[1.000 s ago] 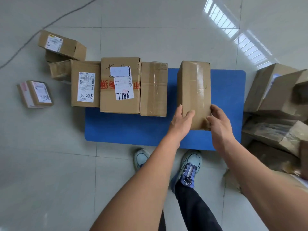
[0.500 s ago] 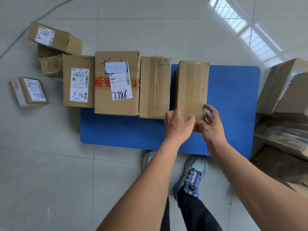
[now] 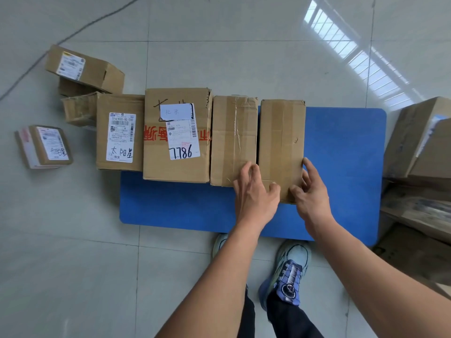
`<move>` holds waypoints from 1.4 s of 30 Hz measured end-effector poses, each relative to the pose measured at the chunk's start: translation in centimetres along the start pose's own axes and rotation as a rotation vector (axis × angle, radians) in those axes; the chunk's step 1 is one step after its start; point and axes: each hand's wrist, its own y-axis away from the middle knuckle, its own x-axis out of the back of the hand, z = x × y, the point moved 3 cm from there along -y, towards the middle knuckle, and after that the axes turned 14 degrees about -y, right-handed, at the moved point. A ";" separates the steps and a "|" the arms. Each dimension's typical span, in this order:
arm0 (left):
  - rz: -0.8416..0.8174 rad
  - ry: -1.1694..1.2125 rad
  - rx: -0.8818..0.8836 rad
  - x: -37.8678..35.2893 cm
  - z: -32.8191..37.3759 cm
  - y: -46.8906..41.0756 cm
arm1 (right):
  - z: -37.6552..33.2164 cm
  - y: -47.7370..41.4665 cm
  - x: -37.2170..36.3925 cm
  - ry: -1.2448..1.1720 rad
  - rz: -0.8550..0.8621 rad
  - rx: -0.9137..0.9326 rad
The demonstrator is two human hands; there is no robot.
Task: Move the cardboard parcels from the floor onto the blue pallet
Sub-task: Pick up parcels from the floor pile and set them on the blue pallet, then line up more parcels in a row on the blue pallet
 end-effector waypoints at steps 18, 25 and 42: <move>-0.067 -0.017 -0.021 0.6 -0.1 0.1 | -2.1 0.7 -0.9 0.038 0.008 -0.022; -0.121 0.065 -0.084 4.1 3.5 4.9 | -6.6 7.8 1.0 -0.064 0.108 0.015; -0.430 -0.040 -0.294 -1.0 14.2 20.5 | -7.9 24.0 13.7 -0.388 0.425 0.005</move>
